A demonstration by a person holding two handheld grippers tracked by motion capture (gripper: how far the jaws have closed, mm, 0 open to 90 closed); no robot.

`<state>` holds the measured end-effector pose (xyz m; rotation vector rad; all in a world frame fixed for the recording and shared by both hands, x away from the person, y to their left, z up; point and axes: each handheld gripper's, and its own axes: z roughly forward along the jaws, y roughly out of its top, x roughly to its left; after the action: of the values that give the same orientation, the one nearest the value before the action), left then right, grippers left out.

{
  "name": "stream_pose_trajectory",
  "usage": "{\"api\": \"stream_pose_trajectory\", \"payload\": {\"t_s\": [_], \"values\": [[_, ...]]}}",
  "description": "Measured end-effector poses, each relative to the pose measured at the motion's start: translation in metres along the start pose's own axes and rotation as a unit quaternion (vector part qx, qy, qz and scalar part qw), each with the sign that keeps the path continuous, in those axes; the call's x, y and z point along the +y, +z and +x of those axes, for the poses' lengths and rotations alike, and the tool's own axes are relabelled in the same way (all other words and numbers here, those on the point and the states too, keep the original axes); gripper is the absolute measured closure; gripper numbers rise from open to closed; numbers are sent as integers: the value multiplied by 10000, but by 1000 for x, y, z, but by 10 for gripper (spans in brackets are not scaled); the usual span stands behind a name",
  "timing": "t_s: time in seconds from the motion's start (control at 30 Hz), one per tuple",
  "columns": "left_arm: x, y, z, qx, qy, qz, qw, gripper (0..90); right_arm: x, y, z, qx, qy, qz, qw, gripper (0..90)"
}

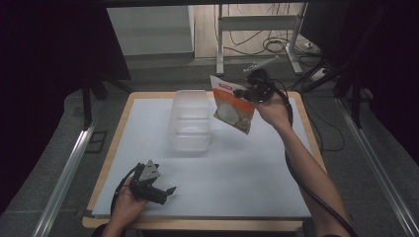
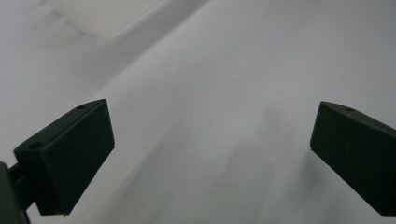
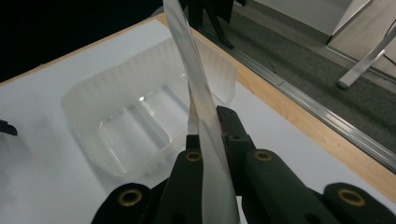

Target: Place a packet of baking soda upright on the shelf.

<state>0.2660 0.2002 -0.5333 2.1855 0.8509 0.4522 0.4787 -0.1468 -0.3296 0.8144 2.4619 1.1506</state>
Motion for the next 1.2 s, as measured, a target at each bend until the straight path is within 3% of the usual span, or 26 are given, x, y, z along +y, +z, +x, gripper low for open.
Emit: {"api": "stream_pose_trajectory", "payload": {"t_s": [0.47,0.83,1.2], "values": [[0,-1,1,-36,-37,-84,10000,0,31,26,5,119,-49,-39,9999,887],[0,-1,1,-25,10,-57,10000,0,52,55,16,230,-183,28,9996,887],[0,1,0,-21,26,-21,10000,0,69,97,33,414,-303,131,9986,886]]}}
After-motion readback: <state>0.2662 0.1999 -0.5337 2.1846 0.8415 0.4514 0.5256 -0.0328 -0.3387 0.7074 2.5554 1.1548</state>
